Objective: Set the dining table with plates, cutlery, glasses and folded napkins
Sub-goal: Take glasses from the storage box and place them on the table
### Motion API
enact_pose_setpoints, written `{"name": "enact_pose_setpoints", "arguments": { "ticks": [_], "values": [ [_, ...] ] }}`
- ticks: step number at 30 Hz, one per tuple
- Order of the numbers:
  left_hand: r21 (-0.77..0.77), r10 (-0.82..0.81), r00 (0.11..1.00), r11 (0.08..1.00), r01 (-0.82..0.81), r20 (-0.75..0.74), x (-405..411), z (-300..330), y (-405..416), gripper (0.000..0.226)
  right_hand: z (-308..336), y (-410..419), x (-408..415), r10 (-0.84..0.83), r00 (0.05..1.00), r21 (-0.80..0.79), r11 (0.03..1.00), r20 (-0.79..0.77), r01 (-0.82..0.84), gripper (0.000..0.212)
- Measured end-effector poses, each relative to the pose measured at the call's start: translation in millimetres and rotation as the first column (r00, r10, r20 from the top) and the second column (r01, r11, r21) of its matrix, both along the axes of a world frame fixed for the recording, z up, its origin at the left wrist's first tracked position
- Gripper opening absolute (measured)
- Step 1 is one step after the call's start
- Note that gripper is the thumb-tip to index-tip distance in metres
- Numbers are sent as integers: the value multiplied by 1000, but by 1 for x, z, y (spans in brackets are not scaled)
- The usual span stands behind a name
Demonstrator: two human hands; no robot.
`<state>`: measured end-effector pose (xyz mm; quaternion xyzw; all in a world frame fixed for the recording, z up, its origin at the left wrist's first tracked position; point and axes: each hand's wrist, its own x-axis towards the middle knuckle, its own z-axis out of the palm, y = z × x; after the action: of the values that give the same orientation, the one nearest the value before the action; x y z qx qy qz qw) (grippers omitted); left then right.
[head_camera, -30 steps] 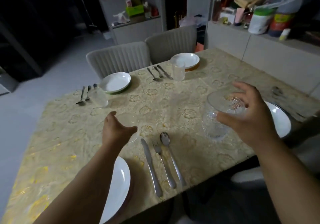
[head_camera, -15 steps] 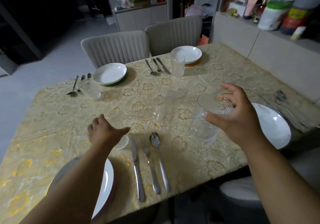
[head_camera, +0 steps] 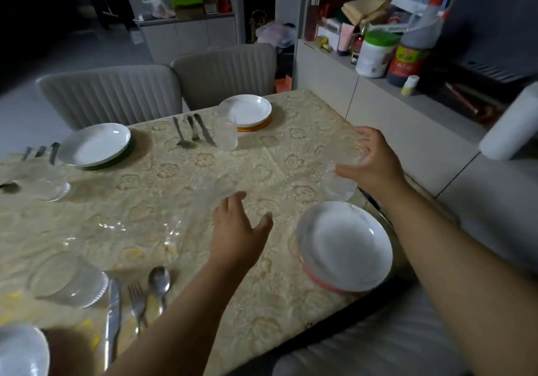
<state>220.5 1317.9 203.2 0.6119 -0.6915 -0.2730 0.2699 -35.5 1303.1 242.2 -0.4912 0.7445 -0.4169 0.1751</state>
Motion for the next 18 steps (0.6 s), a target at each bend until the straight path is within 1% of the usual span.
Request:
{"name": "enact_pose_setpoints", "arguments": {
  "ticks": [4,7,11,18],
  "values": [
    [47,31,999,998,-31,-7,-30,-17,2,61,-28,-31,-51,-13,1000,80,997,-18,14,92],
    [74,64,998,995,-66,30,-40,-28,4,60,-56,-50,-73,-6,1000,148,989,-10,7,94],
    [95,97,994,990,-102,55,-47,-38,6,57,-80,-64,-87,37,999,210,977,-19,-32,95],
    [95,133,988,985,-141,82,-55,-40,5,54,-90,-68,-93,94,993,279,958,-76,-69,95]
  ]
}}
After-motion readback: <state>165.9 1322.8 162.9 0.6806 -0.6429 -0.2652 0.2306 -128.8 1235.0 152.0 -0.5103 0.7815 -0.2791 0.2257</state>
